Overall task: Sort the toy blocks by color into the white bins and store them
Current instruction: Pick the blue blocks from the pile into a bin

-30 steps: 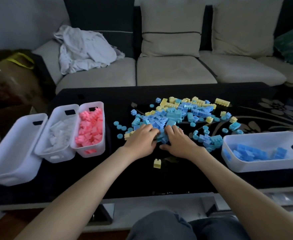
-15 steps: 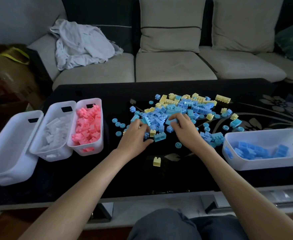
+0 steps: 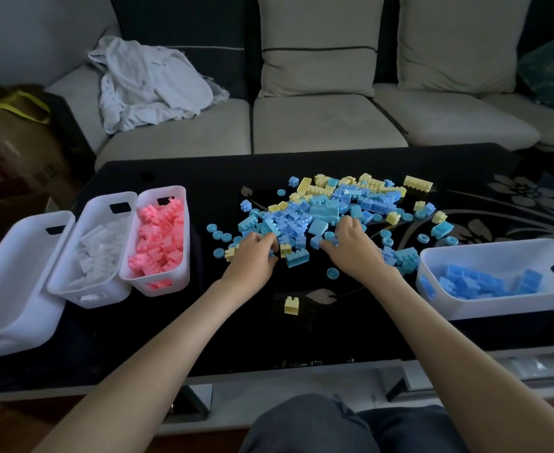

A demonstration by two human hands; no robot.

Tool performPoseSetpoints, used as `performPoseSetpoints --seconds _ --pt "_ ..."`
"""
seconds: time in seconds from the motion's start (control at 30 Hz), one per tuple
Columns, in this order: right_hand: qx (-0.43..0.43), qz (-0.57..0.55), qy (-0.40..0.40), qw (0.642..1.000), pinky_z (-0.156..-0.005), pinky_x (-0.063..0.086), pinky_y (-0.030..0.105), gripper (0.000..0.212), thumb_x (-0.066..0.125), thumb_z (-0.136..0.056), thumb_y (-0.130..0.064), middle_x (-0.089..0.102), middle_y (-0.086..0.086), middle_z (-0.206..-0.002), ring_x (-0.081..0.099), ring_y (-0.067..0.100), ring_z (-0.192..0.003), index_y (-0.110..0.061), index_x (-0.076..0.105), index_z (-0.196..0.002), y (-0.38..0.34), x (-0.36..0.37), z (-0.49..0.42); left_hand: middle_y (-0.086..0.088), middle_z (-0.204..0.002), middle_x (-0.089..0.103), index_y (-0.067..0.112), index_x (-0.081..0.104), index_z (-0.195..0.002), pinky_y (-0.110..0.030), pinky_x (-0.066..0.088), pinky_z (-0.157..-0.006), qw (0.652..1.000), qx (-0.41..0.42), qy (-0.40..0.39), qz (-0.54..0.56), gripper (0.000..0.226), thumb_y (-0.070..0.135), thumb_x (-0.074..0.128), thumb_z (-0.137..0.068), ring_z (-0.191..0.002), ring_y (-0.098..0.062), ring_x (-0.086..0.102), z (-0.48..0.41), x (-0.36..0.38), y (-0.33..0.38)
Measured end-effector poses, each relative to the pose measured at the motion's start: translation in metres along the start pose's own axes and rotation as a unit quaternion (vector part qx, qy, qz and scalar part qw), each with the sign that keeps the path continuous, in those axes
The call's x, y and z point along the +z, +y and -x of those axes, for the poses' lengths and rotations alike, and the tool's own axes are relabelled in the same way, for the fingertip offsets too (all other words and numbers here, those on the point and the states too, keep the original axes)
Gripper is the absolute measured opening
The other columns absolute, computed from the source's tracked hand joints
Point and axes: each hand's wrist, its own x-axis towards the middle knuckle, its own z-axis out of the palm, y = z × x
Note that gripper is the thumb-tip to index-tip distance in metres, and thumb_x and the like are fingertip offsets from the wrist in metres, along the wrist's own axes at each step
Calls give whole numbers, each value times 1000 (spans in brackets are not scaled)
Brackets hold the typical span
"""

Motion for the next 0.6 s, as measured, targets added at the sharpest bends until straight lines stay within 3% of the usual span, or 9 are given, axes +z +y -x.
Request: performPoseSetpoints --seconds 0.13,0.23,0.37,0.5,0.6 --pt "-31 36 -24 999 -61 44 37 23 49 -97 -25 45 6 -97 50 23 -78 -9 37 -107 1 5 1 -2 -82 54 12 47 -96 -21 35 -54 999 -15 27 26 7 13 52 -92 -65 -13 51 0 -9 11" --pt "-66 42 -32 996 -52 39 32 22 47 -97 -18 50 9 -104 52 23 -76 -10 35 -114 1 3 2 1 -72 49 12 42 -97 -23 28 -47 998 -24 57 19 8 19 46 -94 -53 -10 41 -6 -14 23" --pt "-124 106 -41 986 -64 48 37 35 45 -98 -21 48 5 -123 57 27 -101 -20 33 -131 -1 6 2 -3 -88 54 12 46 -104 -26 34 -55 998 -30 57 2 16 24 42 -96 -70 -16 46 -15 -12 34" --pt "-136 134 -25 981 -60 46 37 25 42 -98 -19 49 6 -112 57 26 -92 -18 39 -123 0 8 2 -3 -108 50 11 52 -110 -25 37 -78 1000 -11 23 -6 25 24 35 -99 -101 -18 47 -20 -7 41" --pt "-144 101 -11 984 -55 37 33 17 40 -98 -17 48 8 -108 51 24 -81 -14 40 -115 -1 -2 5 -3 -104 46 9 52 -105 -26 37 -80 999 28 21 9 24 22 33 -100 -101 -18 45 -23 -5 62"
